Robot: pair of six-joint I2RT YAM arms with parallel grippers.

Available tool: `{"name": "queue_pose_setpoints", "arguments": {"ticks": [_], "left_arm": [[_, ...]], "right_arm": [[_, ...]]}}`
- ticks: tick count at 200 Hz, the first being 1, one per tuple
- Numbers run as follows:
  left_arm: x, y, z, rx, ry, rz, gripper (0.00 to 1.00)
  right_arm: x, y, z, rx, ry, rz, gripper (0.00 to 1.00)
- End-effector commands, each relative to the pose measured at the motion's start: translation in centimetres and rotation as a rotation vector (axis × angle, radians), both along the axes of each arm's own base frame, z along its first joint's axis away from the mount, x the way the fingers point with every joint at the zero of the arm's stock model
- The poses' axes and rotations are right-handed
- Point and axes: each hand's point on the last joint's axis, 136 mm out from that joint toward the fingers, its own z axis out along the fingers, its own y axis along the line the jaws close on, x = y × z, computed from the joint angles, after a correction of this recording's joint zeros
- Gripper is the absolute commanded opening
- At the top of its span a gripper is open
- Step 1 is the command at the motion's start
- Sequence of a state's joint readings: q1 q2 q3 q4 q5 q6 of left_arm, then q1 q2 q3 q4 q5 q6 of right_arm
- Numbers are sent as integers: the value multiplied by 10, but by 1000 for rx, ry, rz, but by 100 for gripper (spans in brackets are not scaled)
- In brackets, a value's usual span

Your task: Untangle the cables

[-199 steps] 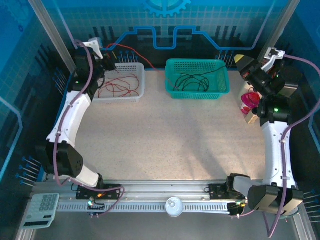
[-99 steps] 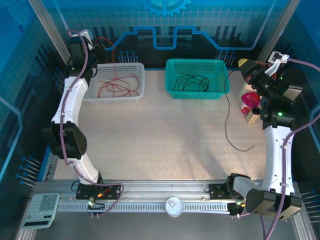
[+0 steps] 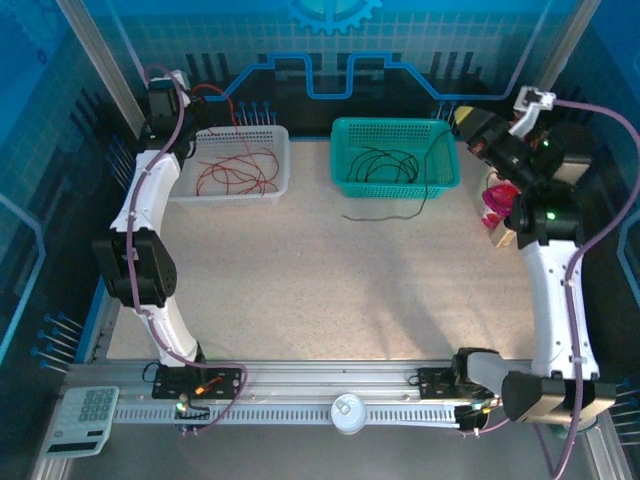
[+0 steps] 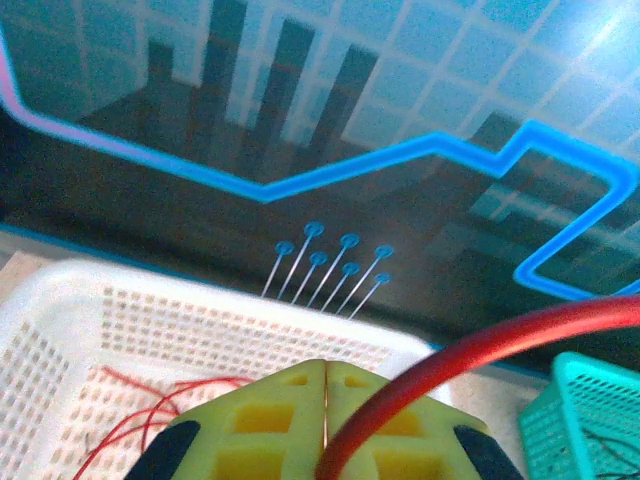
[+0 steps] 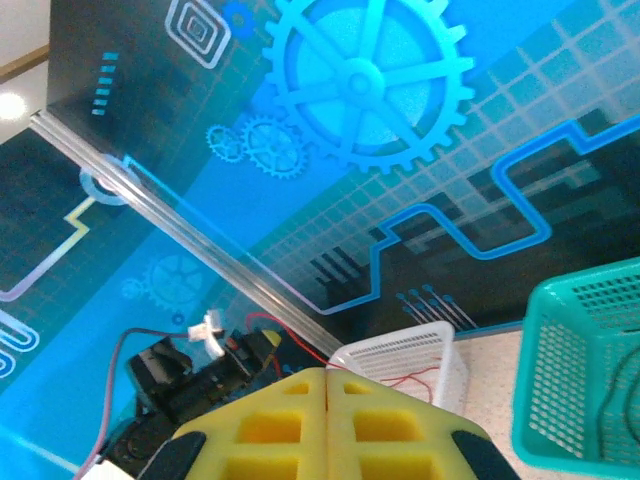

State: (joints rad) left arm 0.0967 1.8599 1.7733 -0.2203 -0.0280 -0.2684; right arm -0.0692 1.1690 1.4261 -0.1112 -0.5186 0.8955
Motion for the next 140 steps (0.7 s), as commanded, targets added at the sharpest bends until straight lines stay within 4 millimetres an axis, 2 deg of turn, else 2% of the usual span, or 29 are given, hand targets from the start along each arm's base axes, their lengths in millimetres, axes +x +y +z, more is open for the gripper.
{"name": "queue_pose_setpoints", "arguments": {"ticks": [1, 27, 64, 75, 81, 85, 93, 102, 114, 120, 124, 140], "left_arm": [[-1, 26, -29, 61, 51, 58, 0], [1, 45, -48, 52, 97, 89, 0], [6, 60, -74, 66, 179, 117, 0], [7, 63, -81, 65, 199, 118, 4], [6, 64, -85, 61, 211, 119, 15], [7, 65, -87, 60, 218, 120, 25], [7, 64, -91, 55, 232, 112, 37], [7, 63, -96, 53, 254, 105, 60], [6, 62, -98, 51, 270, 101, 78], [6, 62, -97, 51, 274, 100, 96], [6, 62, -96, 51, 274, 99, 99], [5, 60, -88, 45, 272, 93, 99]], "right_arm": [[16, 14, 25, -45, -88, -21, 0], [39, 32, 48, -75, -140, -24, 0], [76, 47, 71, -81, -186, -58, 0], [87, 52, 75, -100, -198, -77, 0], [93, 55, 76, -110, -205, -86, 0], [97, 58, 78, -116, -212, -93, 0], [106, 61, 78, -125, -216, -107, 0], [117, 64, 77, -134, -221, -123, 0], [133, 66, 72, -145, -217, -148, 0], [140, 67, 70, -149, -219, -161, 0], [145, 67, 68, -153, -219, -173, 0], [168, 66, 59, -168, -215, -213, 0]]}}
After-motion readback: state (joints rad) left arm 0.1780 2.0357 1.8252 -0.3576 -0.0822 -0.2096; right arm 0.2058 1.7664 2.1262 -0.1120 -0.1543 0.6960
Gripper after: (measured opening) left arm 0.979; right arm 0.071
